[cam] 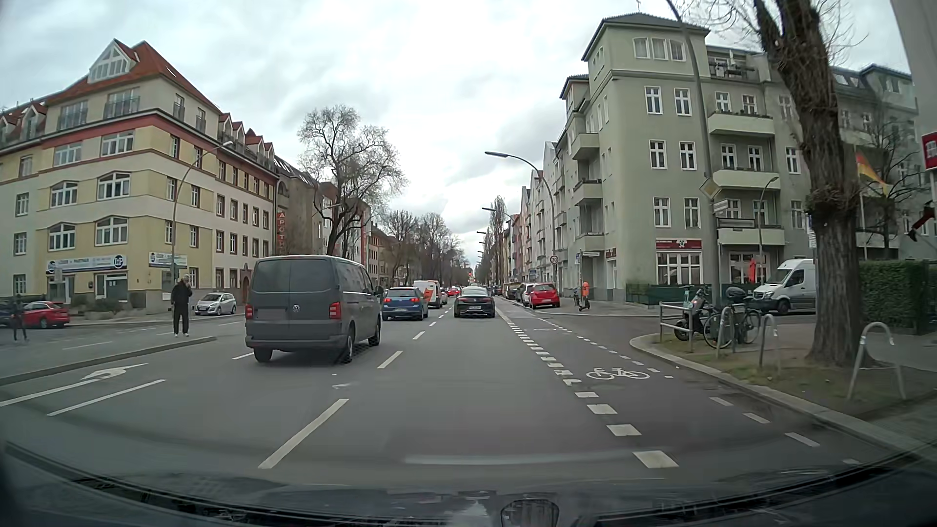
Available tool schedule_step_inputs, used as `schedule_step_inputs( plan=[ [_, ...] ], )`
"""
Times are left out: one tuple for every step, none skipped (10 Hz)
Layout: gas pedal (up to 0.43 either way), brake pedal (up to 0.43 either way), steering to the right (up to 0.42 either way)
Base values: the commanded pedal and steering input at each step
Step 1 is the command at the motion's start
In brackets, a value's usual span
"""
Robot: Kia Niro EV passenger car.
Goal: Follow the waypoints while adhering to traffic rules and regulations
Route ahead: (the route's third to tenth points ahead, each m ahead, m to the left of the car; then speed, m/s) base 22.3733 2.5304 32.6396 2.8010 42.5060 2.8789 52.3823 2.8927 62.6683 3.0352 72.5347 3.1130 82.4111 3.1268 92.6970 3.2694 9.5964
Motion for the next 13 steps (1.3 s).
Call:
schedule_step_inputs(
  plan=[
    [0.0,0.171,-0.005],
    [0.0,0.171,-0.005],
    [0.0,0.171,-0.005],
    [0.0,0.165,-0.005],
    [0.0,0.171,-0.005],
    [0.0,0.171,-0.005],
    [0.0,0.171,-0.006],
    [0.0,0.165,-0.008],
    [0.0,0.128,-0.009],
    [0.0,0.091,-0.009],
    [0.0,0.073,-0.009],
    [0.0,0.073,-0.009],
    [0.0,0.073,-0.008]
  ],
)
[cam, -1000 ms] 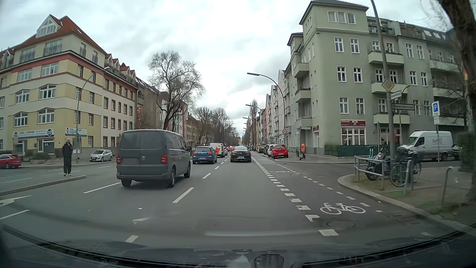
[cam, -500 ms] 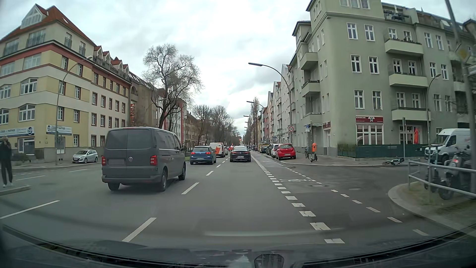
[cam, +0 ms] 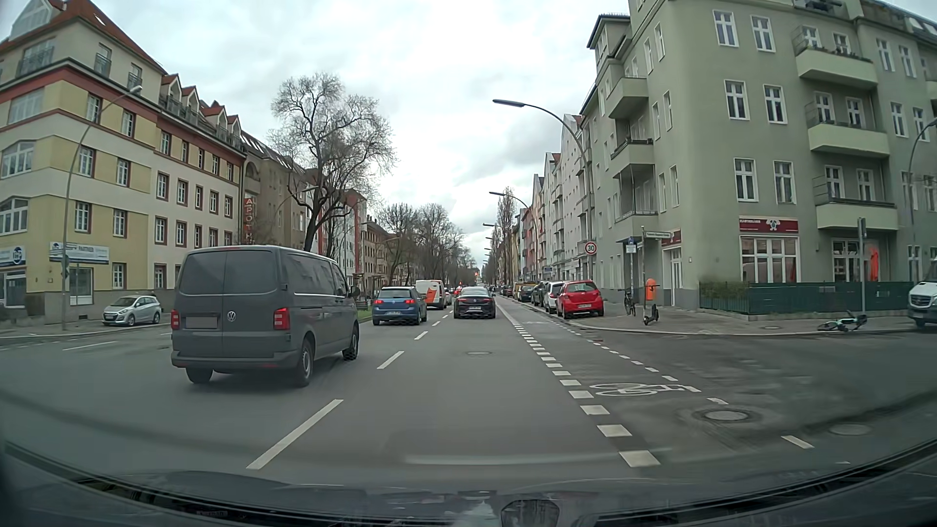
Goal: Follow the waypoints while adhering to traffic rules and regulations
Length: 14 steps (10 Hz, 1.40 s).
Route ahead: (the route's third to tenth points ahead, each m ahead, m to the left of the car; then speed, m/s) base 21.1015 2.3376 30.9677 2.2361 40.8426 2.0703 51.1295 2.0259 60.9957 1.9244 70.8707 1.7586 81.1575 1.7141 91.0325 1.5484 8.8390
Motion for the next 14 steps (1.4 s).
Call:
schedule_step_inputs(
  plan=[
    [0.0,0.073,-0.006],
    [0.0,0.073,-0.005],
    [0.0,0.073,-0.004],
    [0.0,0.073,-0.004],
    [0.0,0.073,-0.004],
    [0.0,0.043,-0.004],
    [0.0,0.03,-0.003],
    [0.0,0.024,-0.003],
    [0.0,0.018,-0.003],
    [0.0,0.018,-0.003],
    [0.0,0.018,-0.003],
    [0.0,0.018,-0.003],
    [0.0,0.018,-0.003],
    [0.0,0.018,-0.003]
  ],
)
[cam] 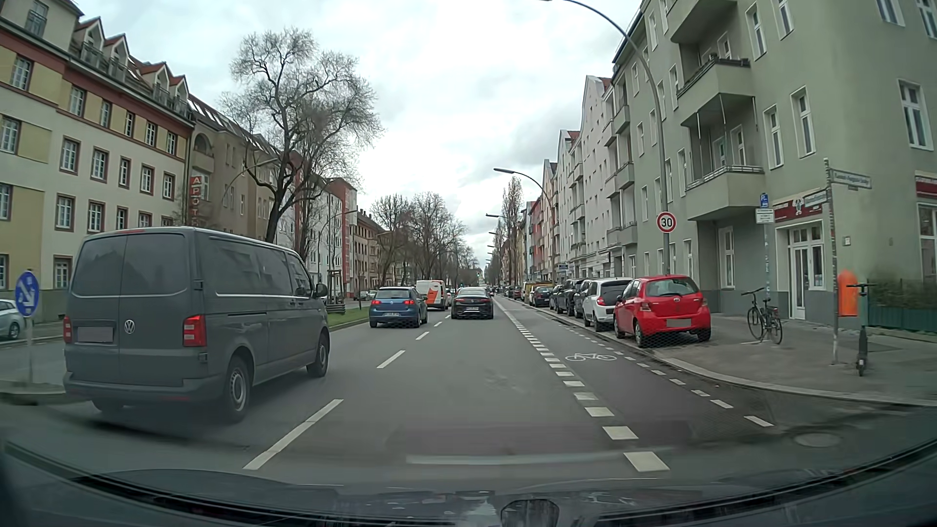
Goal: Follow the waypoints while adhering to traffic rules and regulations
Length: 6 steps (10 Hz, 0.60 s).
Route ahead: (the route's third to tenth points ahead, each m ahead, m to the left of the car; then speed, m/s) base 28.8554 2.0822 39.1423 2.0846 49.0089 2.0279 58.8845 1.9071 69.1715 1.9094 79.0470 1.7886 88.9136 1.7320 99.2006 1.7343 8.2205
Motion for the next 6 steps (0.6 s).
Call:
schedule_step_inputs(
  plan=[
    [0.0,0.018,-0.003],
    [0.0,0.018,-0.003],
    [0.0,0.018,-0.003],
    [0.0,0.018,-0.003],
    [0.008,0.018,-0.003],
    [0.039,0.018,-0.003]
  ],
)
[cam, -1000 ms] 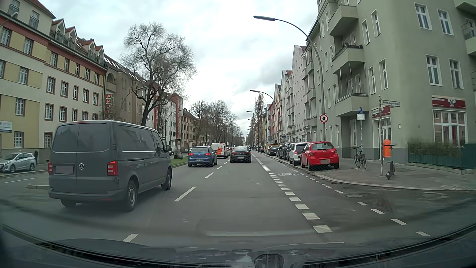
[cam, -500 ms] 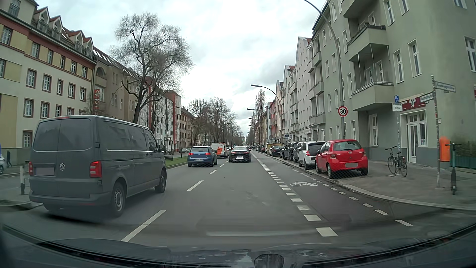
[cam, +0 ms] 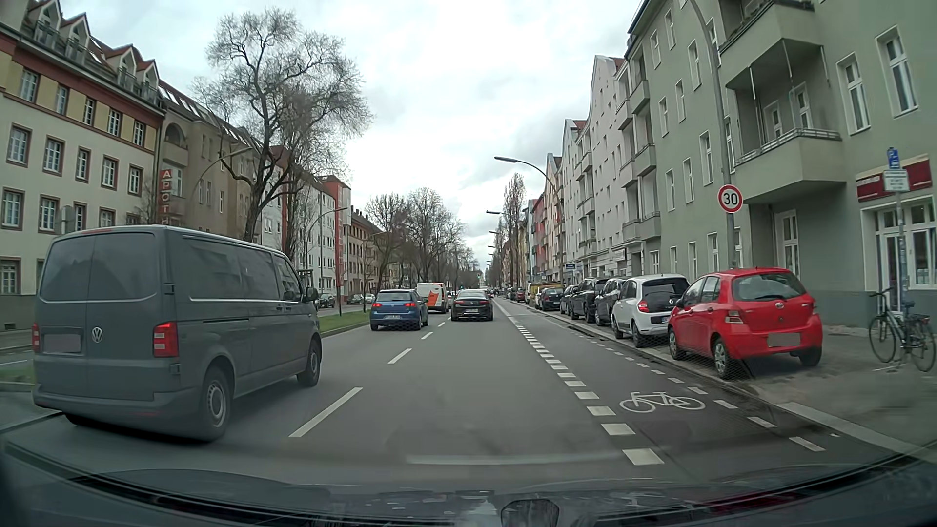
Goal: Follow the waypoints while adhering to traffic rules and regulations
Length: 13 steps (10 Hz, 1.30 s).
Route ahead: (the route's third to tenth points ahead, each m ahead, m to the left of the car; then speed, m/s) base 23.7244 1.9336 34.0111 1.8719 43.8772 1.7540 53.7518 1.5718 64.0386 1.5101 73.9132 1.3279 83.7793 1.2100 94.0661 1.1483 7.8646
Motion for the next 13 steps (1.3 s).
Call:
schedule_step_inputs(
  plan=[
    [0.059,0.012,-0.003],
    [0.059,0.012,-0.003],
    [0.059,0.012,-0.003],
    [0.059,0.018,-0.003],
    [0.059,0.018,-0.003],
    [0.059,0.012,-0.003],
    [0.059,0.012,-0.003],
    [0.059,0.018,-0.002],
    [0.059,0.012,-0.001],
    [0.059,0.012,-0.001],
    [0.059,0.012,-0.001],
    [0.059,0.012,-0.001],
    [0.059,0.012,-0.001]
  ],
)
